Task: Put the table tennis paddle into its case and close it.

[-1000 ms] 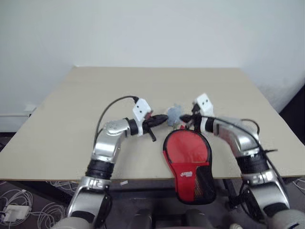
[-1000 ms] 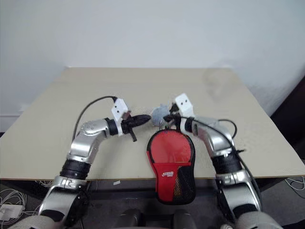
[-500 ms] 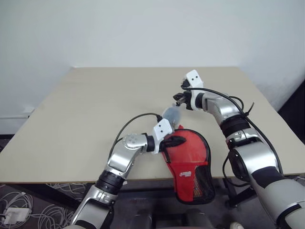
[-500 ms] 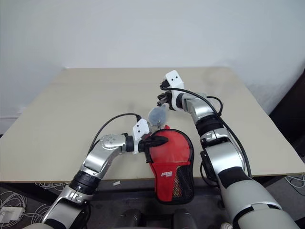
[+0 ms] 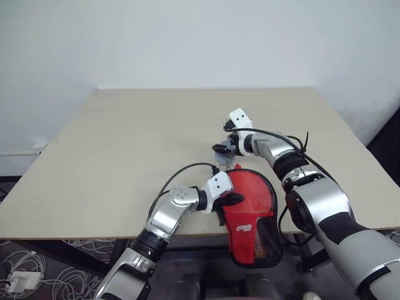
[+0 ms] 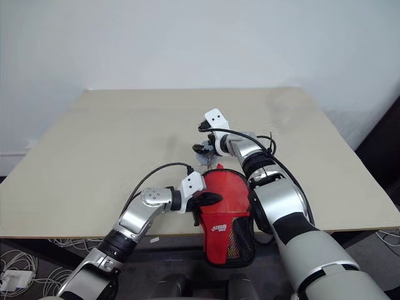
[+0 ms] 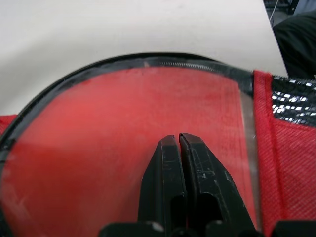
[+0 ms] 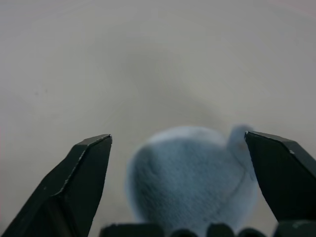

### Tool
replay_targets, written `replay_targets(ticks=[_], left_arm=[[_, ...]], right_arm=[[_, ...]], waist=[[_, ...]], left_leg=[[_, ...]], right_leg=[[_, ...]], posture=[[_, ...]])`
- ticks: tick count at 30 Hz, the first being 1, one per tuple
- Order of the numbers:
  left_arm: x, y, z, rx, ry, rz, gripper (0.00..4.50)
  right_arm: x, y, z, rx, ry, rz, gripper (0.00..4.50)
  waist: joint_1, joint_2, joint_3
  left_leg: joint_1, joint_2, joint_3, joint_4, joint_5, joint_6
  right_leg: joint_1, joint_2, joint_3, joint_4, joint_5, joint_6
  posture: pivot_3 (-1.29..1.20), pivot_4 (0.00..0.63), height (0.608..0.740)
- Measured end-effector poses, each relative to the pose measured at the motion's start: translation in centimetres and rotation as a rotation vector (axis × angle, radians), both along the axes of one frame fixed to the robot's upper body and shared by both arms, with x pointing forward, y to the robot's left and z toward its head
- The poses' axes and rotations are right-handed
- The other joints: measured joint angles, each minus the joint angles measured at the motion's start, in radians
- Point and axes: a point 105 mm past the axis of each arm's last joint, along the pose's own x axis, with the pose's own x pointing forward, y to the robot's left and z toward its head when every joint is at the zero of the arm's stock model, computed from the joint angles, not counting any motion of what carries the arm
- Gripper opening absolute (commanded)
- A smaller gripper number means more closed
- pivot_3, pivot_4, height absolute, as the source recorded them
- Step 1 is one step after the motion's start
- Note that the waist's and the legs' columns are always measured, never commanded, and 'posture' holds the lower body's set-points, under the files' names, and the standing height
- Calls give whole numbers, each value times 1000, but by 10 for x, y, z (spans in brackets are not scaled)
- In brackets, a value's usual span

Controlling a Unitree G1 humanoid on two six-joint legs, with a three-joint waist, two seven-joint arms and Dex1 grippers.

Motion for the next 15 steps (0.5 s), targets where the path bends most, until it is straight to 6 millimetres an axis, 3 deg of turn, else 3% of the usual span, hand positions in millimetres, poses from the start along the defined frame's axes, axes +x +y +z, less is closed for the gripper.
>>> replay_targets(ticks=[14,15], left_arm=[[1,-1,0,-1,0,-12,0],[2,-1,0,0,0,-12,0]], right_arm=[[0,6,-14,14,17,-96,4485],[0,6,-15,14,21,-99,4131]], waist=[[-14,2,0],[-14,2,0]], left_leg=[[1,-1,-3,0,0,0],[1,-1,-3,0,0,0]], right_leg=[[1,0,-1,0,0,0],[1,0,-1,0,0,0]], posture=[[0,0,734],[0,0,734]])
